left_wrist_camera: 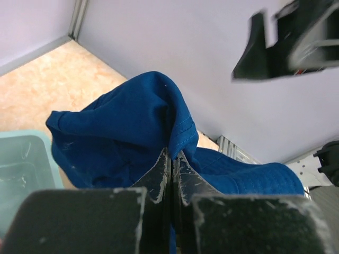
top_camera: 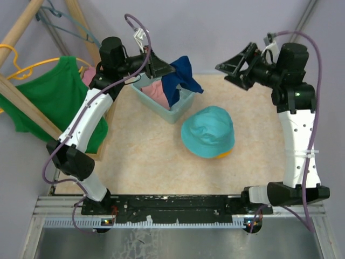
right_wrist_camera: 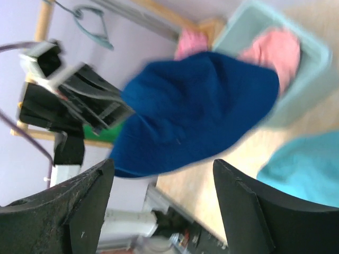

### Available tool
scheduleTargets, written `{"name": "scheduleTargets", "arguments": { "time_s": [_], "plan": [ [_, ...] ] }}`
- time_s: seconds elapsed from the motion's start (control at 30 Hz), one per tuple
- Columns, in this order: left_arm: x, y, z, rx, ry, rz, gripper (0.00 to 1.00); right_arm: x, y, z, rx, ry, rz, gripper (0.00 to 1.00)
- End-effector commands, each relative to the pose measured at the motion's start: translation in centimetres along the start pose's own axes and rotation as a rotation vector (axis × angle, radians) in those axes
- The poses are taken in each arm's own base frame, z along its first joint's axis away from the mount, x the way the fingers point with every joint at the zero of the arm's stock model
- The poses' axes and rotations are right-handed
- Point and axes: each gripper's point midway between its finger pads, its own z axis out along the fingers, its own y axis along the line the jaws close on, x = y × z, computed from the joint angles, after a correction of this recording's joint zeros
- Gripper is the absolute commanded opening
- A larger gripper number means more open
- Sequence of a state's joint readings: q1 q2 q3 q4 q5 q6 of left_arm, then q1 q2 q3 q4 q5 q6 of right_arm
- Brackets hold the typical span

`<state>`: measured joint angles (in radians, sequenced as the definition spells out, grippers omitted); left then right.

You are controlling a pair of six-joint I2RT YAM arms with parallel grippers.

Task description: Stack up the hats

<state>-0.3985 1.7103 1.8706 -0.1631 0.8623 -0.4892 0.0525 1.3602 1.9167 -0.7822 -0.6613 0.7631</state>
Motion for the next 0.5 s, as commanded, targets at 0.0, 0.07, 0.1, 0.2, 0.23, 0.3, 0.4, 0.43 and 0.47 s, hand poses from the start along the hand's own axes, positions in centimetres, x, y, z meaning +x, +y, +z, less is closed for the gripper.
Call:
{"name": "scheduleTargets", "arguments": {
  "time_s": [0.0,0.07,0.1,0.2,0.23,0.3,0.4,0.43,0.47],
  "plan": [
    [-3.9,-5.0,-1.5,0.083,-0.149,0.167,0.00,5.1,-0.1,-0.5,-0.073,0.153,0.292,0.76],
    [-4.0,-5.6,-1.5,0.098,-0.163,0.186,0.00,6.3,0.8,-1.1,-0.166,0.171,0.414,0.77],
    [-4.1,-5.9,-1.4,0.101,-0.170,0.193,0.00,6.6,1.1,-1.2,-0.203,0.167,0.475,0.77],
    [-4.1,-6.8,-1.3,0.126,-0.185,0.213,0.00,6.8,1.1,-1.4,-0.264,0.152,0.625,0.77],
    [-4.0,-7.1,-1.3,0.138,-0.185,0.219,0.00,6.8,1.1,-1.4,-0.263,0.145,0.643,0.77],
    [-3.8,-7.5,-1.1,0.145,-0.185,0.219,0.00,6.4,1.2,-1.5,-0.270,0.121,0.665,0.77],
    [-3.6,-8.1,-0.9,0.163,-0.182,0.221,0.00,5.8,1.2,-1.3,-0.278,0.093,0.690,0.77],
    [-3.6,-8.3,-0.9,0.171,-0.182,0.223,0.00,5.7,1.2,-1.3,-0.279,0.088,0.692,0.77],
    [-3.5,-8.4,-0.8,0.172,-0.181,0.219,0.00,5.7,1.1,-1.2,-0.280,0.088,0.694,0.77]
  ]
}}
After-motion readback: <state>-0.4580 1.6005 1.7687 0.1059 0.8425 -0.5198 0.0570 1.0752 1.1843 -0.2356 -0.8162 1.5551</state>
